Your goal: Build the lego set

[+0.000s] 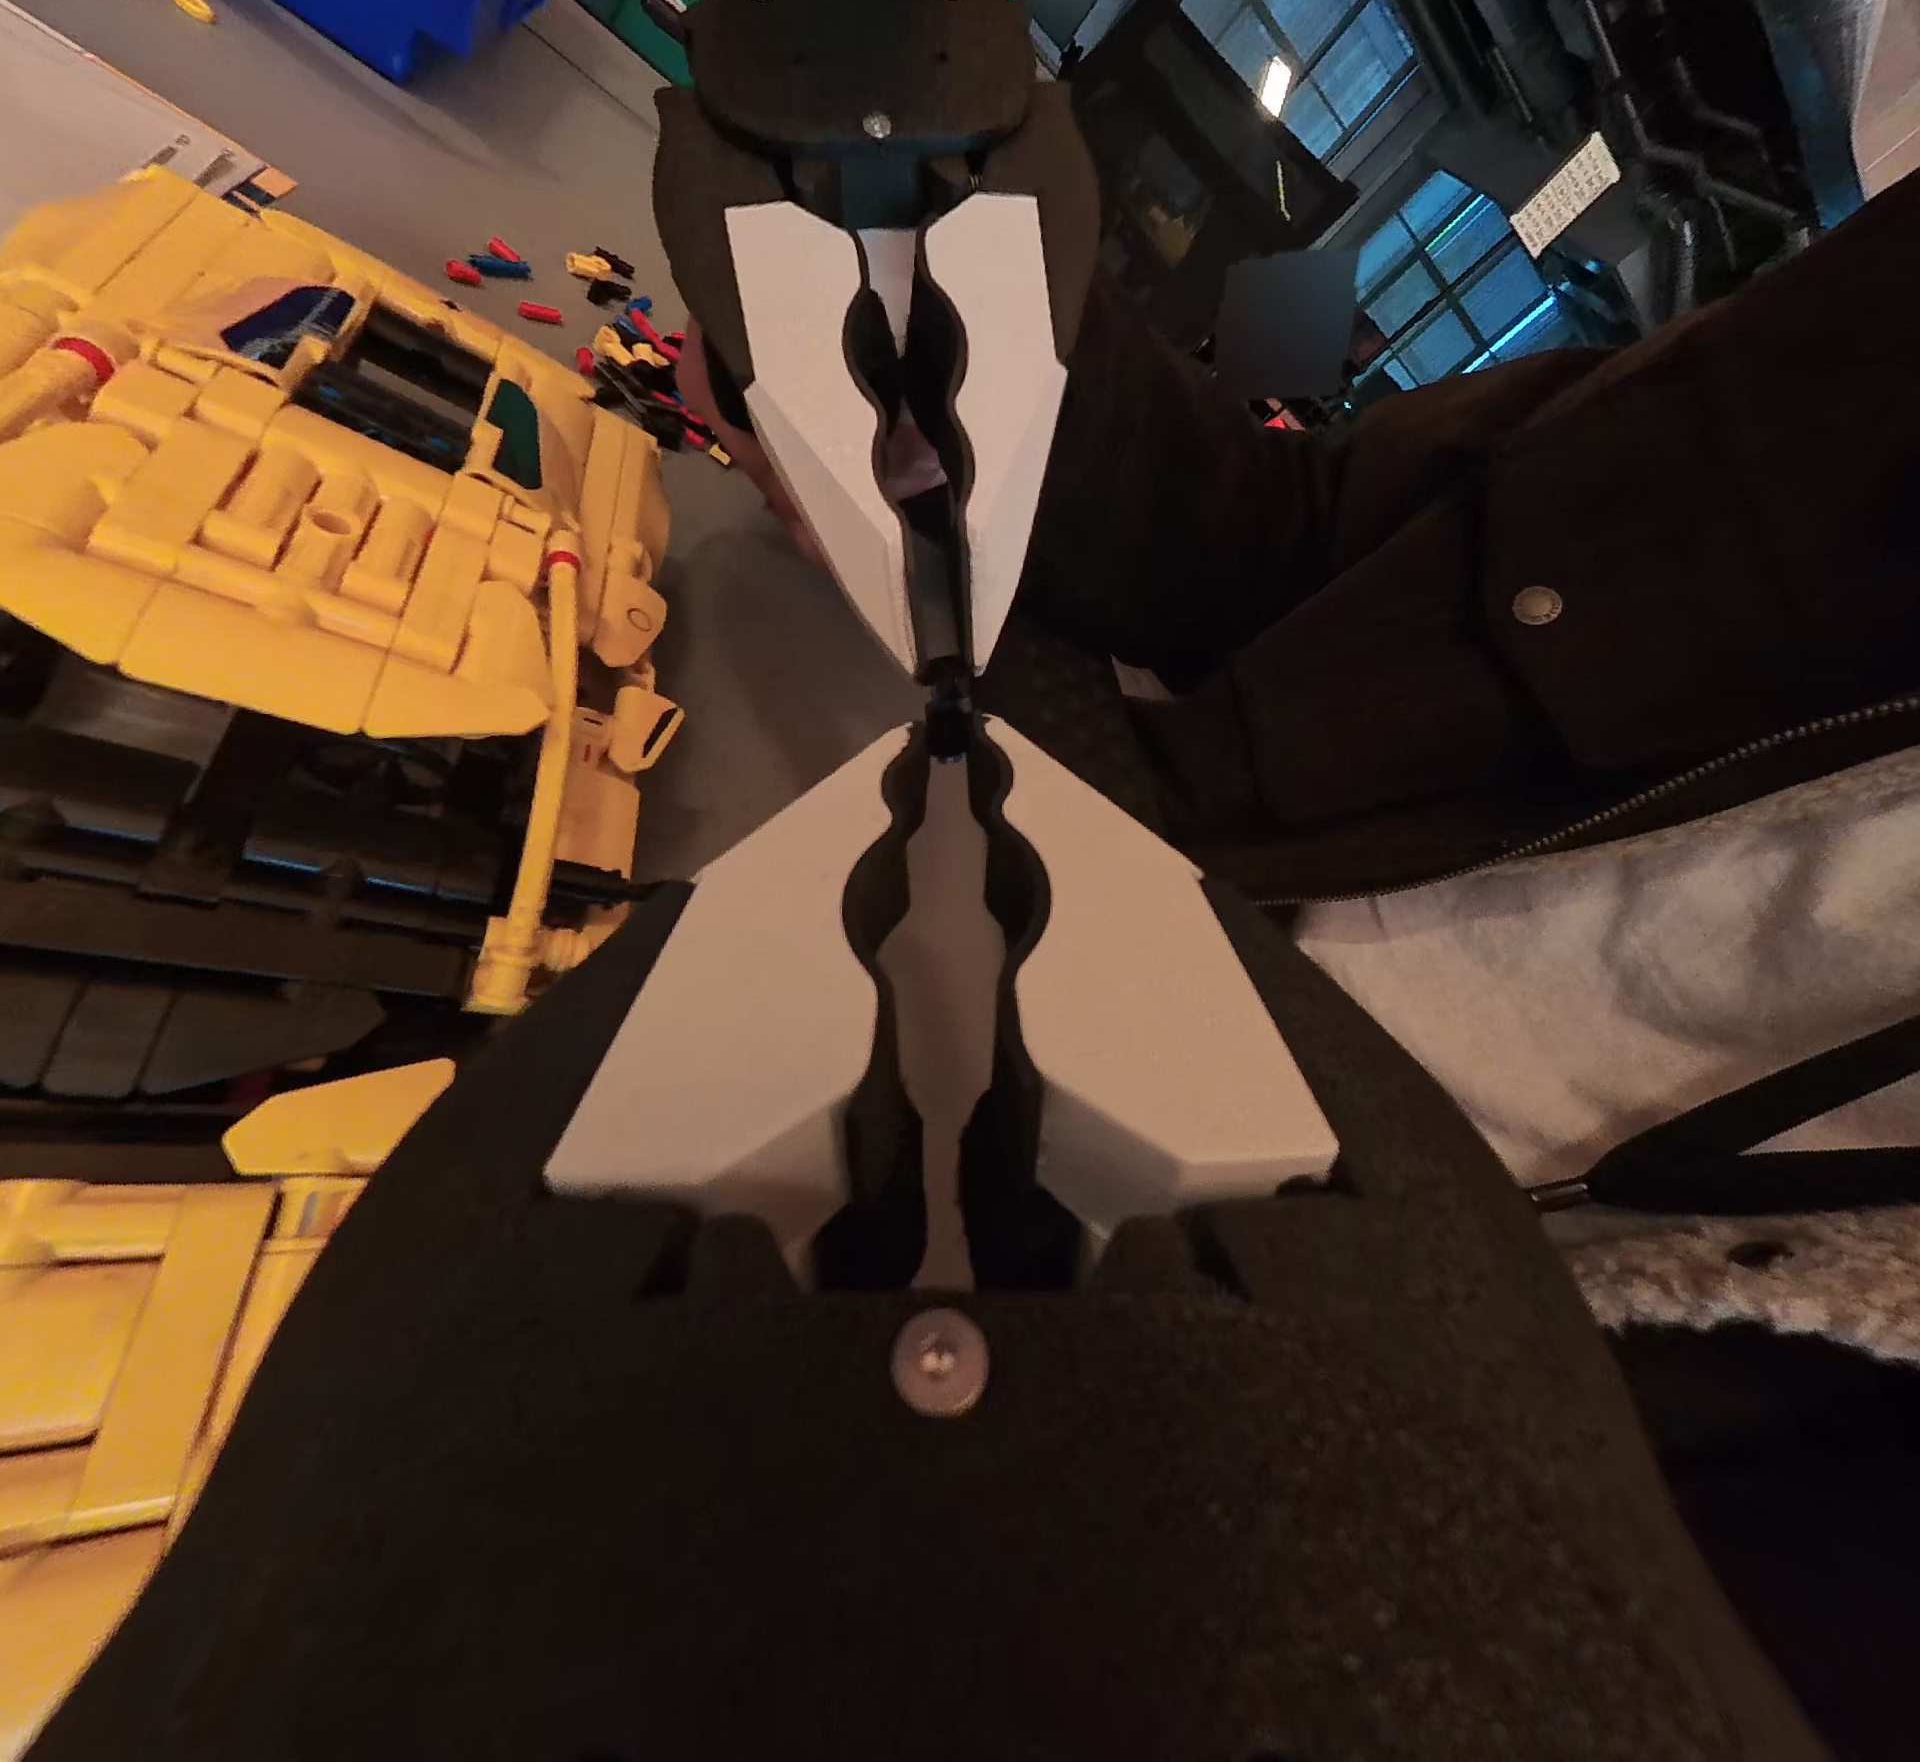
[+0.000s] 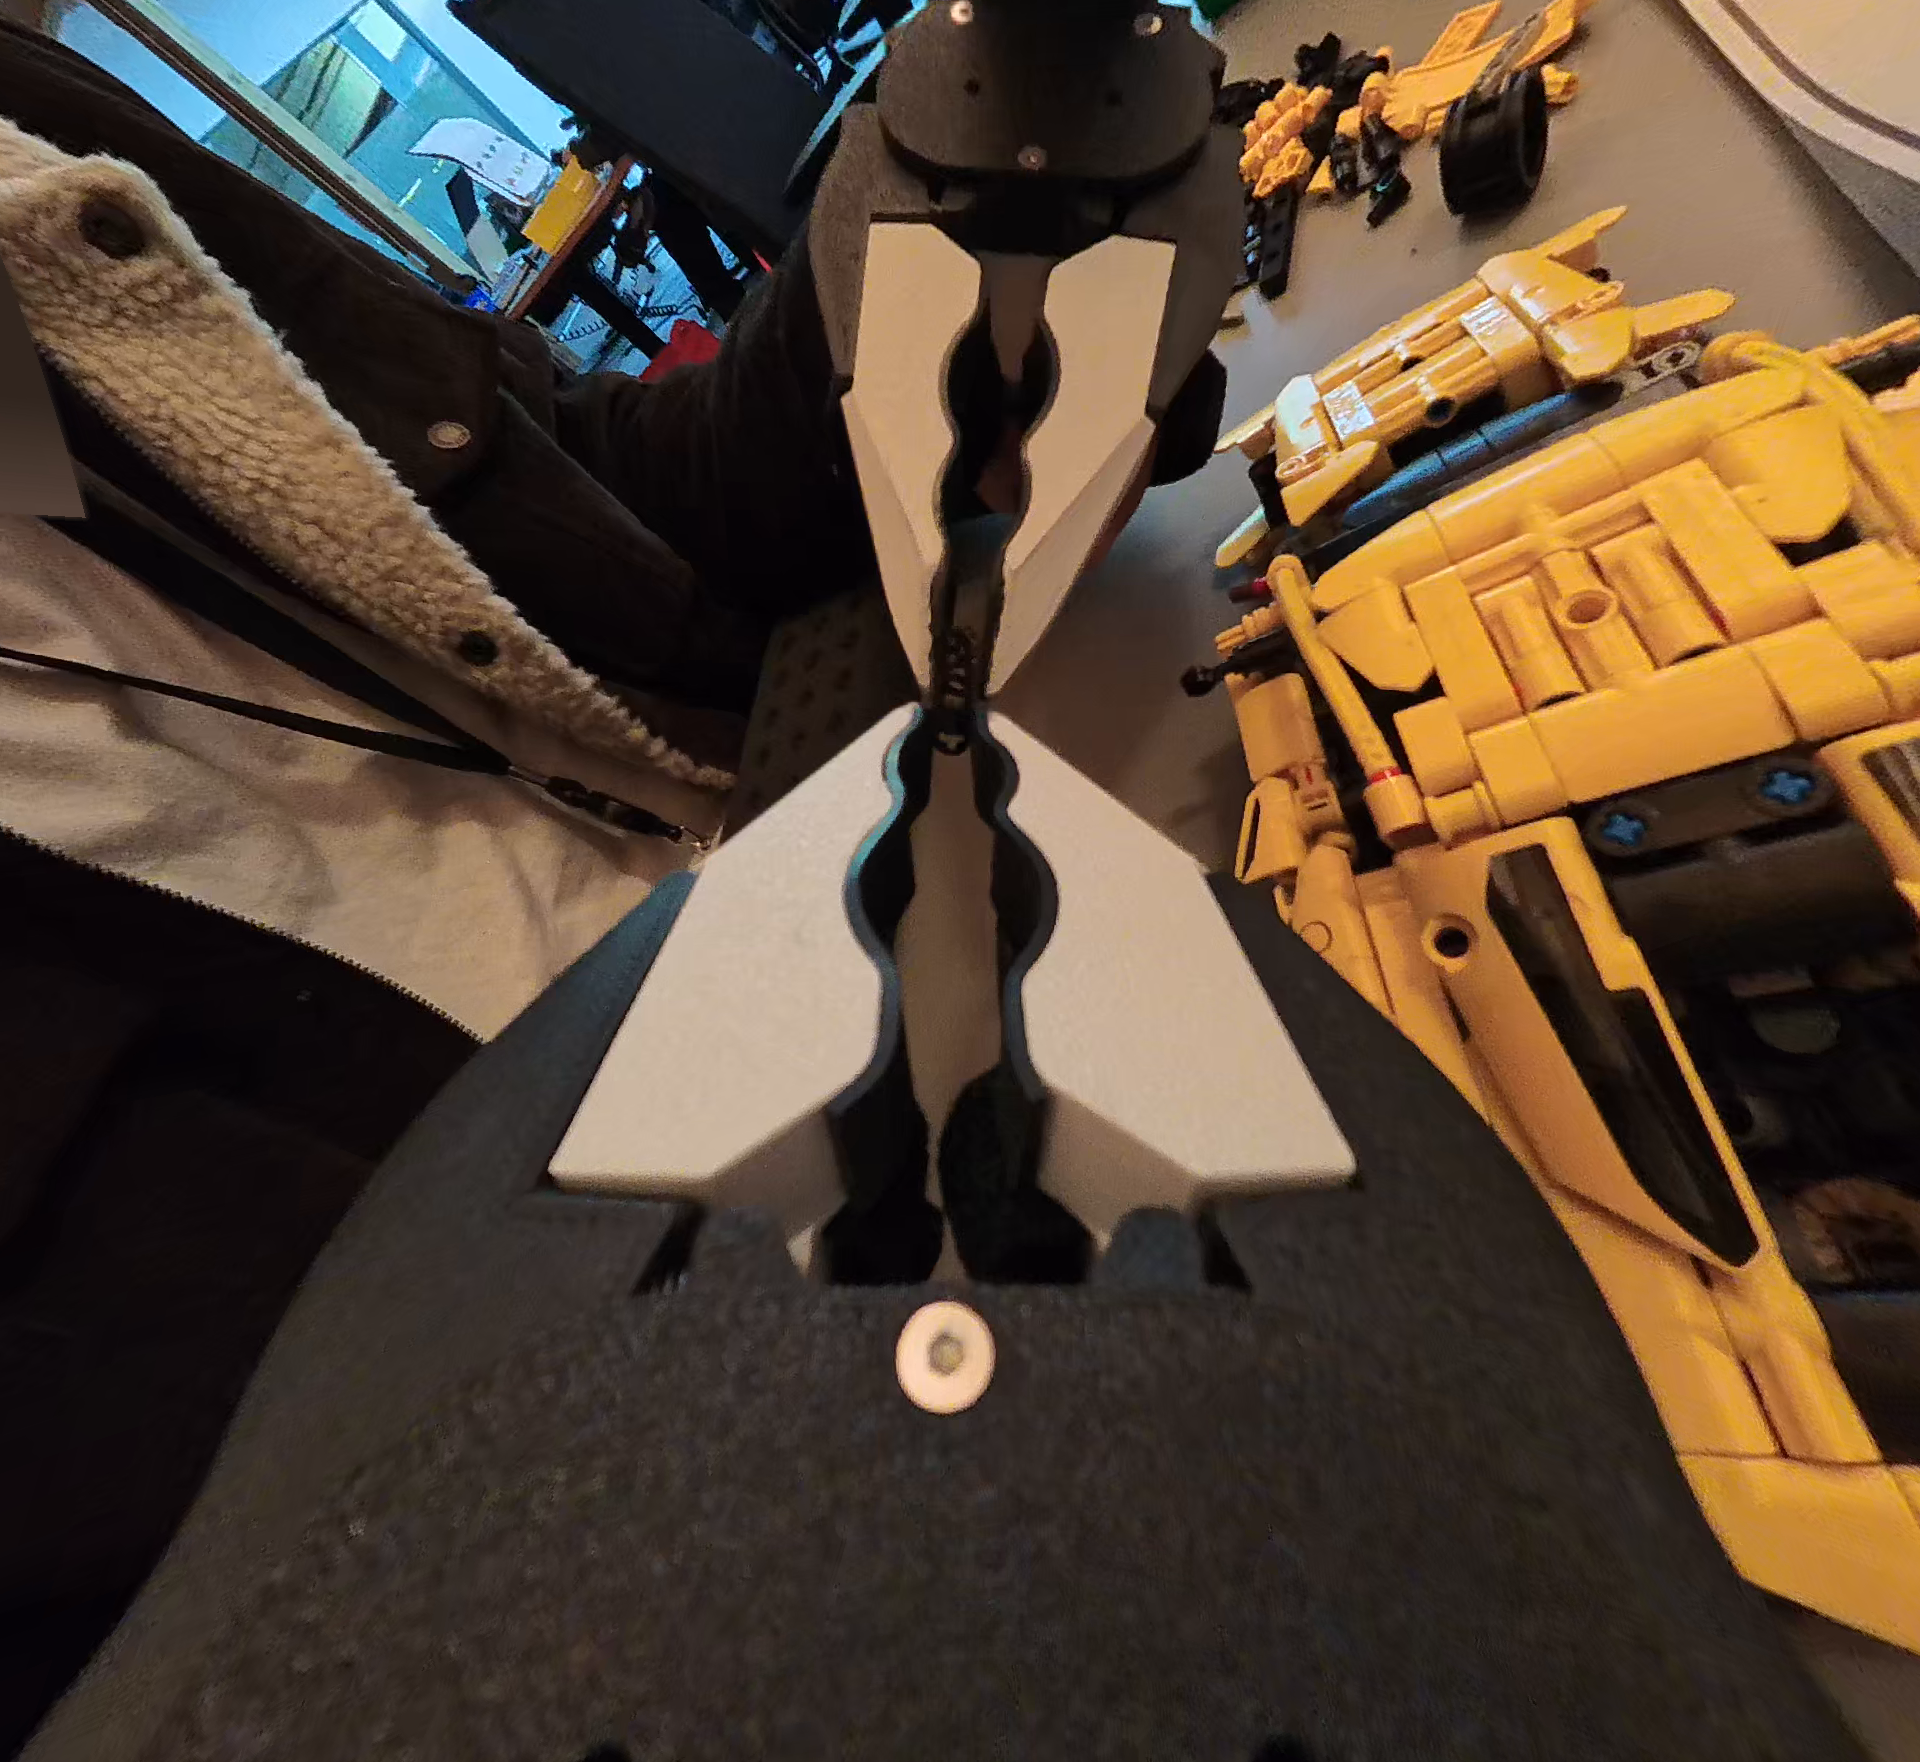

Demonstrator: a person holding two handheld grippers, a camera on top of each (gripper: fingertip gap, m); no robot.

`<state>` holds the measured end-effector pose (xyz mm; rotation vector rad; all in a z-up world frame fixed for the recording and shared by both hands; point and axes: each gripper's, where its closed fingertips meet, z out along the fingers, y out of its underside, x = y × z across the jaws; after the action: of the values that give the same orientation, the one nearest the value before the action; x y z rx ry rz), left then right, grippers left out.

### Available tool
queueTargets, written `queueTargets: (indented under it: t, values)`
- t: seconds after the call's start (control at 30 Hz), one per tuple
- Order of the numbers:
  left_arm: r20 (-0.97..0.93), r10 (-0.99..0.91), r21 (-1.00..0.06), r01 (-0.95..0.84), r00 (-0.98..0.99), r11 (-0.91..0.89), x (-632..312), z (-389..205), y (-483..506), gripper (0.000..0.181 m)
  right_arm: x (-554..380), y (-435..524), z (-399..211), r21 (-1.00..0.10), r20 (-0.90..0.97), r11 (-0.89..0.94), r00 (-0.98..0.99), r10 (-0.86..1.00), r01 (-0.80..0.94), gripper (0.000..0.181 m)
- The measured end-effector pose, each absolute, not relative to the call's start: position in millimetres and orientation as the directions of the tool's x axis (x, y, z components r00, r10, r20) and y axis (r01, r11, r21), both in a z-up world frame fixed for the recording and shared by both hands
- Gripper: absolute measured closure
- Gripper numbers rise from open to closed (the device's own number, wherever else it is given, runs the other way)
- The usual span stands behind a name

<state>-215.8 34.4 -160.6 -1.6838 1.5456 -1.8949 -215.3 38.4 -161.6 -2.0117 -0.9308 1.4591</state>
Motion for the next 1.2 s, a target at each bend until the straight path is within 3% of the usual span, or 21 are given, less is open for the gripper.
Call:
queueTargets:
  t: [0.53, 0.77, 1.2]
  values:
    - [0.678, -0.654, -0.725, -0.454, -0.335, -0.518, -213.0, -156.0, 39.4, 0.175, -216.2, 46.9, -157.0, -0.746, -0.569, -0.622, 0.256, 0.781, 0.238, 0.175]
    - [0.704, -0.629, -0.704, -0.435, -0.329, -0.561, -212.5, -152.7, 44.4, 0.174, -217.4, 44.8, -165.2, -0.751, -0.345, -0.487, 0.364, 0.865, 0.446, 0.164]
    - [0.768, -0.556, -0.639, -0.428, -0.317, -0.639, -213.3, -150.9, 51.0, 0.175, -215.2, 58.4, -165.3, -0.689, 0.347, -0.069, 0.412, 0.842, 0.722, 0.162]
